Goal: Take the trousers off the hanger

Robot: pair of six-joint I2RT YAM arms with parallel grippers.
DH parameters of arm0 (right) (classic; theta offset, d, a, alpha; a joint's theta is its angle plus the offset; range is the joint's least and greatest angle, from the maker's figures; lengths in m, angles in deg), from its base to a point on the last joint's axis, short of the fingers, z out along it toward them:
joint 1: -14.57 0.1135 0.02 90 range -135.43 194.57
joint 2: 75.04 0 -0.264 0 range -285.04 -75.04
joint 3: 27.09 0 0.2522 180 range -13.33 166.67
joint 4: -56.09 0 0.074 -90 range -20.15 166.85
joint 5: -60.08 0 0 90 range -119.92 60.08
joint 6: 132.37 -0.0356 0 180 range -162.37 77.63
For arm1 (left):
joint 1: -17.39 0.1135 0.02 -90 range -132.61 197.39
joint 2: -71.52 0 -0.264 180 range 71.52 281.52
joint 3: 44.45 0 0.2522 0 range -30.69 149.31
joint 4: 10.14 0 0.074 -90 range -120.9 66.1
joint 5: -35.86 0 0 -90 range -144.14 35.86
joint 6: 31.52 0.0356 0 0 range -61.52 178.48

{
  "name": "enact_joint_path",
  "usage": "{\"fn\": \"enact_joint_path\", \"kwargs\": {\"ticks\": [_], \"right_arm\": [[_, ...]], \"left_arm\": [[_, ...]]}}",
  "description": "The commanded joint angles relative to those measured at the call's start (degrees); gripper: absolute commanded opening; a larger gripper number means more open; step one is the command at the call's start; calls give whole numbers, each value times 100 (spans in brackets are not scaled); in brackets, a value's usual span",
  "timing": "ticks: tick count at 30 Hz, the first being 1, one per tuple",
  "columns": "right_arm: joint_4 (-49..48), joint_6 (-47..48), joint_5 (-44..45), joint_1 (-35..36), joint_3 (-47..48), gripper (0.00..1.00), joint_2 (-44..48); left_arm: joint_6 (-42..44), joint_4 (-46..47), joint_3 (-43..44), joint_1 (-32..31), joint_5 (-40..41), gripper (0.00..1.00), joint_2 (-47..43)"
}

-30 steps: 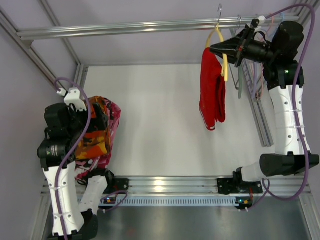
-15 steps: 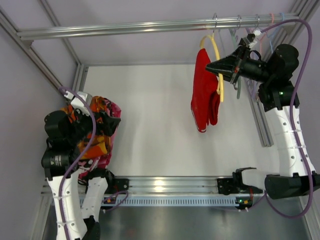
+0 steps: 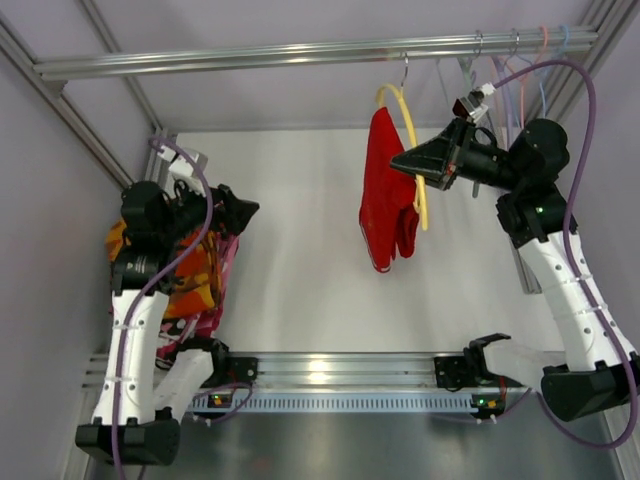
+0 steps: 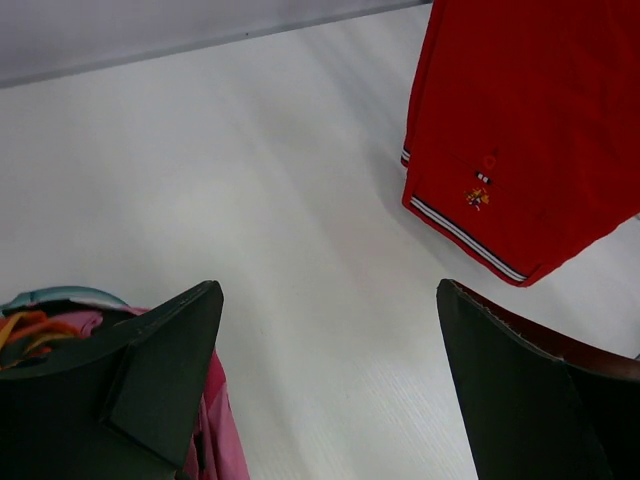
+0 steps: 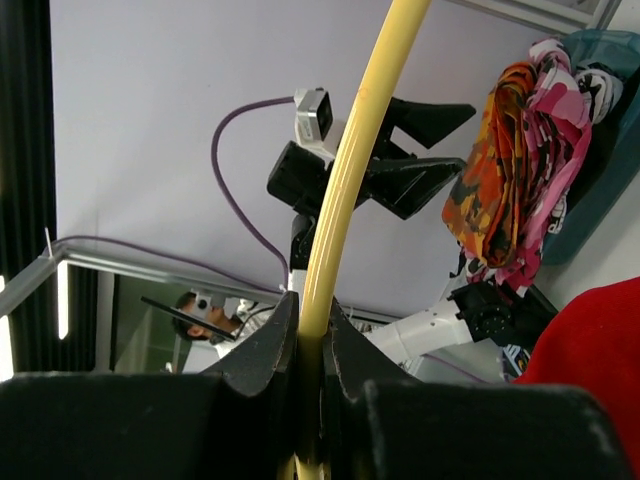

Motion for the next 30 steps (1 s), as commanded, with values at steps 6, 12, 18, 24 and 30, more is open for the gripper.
{"fn": "enact_joint_path", "kwargs": {"ticks": [6, 12, 18, 24, 30], "right_arm": [[-1568, 738, 650, 540, -82, 0, 459], [-1445, 976, 1143, 786, -64, 0, 556], [-1418, 1029, 1731, 962, -134, 0, 679], [-1366, 976, 2214, 1041, -143, 0, 741], [-1462, 800, 2329, 1111, -161, 0, 749]], "left_arm": [[1428, 1649, 49, -2774, 2493, 94, 614], [1393, 2405, -215, -4454, 3938, 98, 1123], [1578, 3424, -567, -5807, 4615, 98, 1511], [1175, 4162, -611, -6397, 5178, 98, 2249], [428, 4471, -392, -6652, 5600, 98, 3048]]}}
